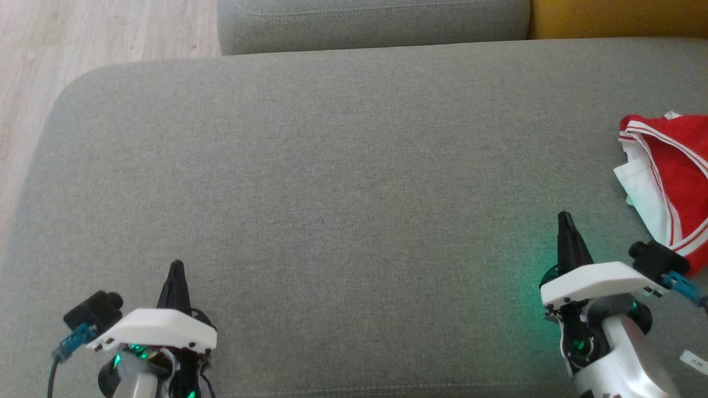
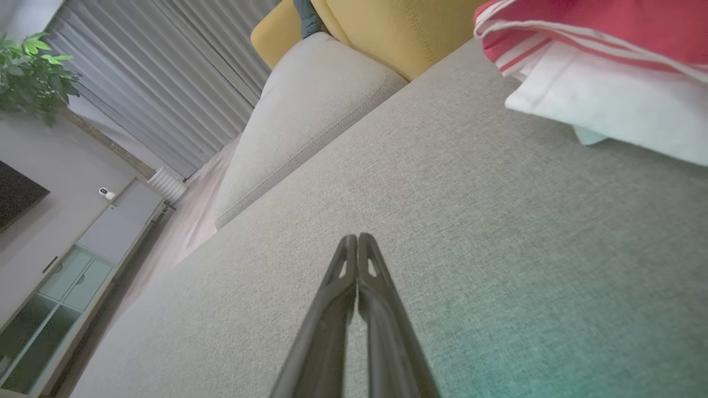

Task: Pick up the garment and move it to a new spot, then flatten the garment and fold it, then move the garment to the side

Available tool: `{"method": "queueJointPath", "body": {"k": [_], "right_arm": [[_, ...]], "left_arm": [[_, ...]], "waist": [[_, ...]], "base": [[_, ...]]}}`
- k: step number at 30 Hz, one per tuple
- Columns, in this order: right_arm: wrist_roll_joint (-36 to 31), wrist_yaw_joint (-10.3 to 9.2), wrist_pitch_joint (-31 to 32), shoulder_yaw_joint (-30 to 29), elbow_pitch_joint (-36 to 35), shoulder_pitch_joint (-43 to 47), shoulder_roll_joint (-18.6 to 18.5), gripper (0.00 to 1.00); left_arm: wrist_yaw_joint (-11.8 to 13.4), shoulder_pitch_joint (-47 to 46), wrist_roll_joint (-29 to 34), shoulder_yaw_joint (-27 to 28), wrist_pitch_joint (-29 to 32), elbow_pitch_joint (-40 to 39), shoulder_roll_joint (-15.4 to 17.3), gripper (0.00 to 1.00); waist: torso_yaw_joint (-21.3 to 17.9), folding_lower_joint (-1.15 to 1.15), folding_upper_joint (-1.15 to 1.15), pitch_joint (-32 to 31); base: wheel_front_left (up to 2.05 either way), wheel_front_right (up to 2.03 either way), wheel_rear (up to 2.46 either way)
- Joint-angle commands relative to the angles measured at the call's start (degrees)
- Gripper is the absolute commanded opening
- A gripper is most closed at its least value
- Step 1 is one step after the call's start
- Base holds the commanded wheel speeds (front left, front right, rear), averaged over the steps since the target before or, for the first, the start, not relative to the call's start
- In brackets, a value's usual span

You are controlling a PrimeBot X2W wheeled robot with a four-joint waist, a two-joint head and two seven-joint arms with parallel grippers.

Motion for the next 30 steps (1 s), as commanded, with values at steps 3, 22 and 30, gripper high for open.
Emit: {"method": "queueJointPath", "body": {"k": [3,22,30], "right_arm": [[3.12,0.13,0.74,-0.27,-3.08,-1.22,-0.01,0.00],[14.42,0.19,3.72,-2.08,-7.15,1.02,0.07,0.00],[19.46,0.21,5.05,-2.88,-8.96,2.02,0.11,0.00]], "left_arm": [[-0.88,-2.23,-3.01,1.43,0.62,-2.31,0.51,0.00],[-3.18,-2.26,-14.32,3.33,3.59,-3.44,0.62,0.00],[-4.20,-2.28,-19.35,4.17,4.91,-3.95,0.67,0.00]], "waist": [[0.03,0.00,0.00,-0.18],[0.14,0.00,0.00,-1.10],[0.19,0.00,0.00,-1.50]], "base": [[0.00,0.00,0.00],[0.00,0.00,0.00],[0.00,0.00,0.00]]}}
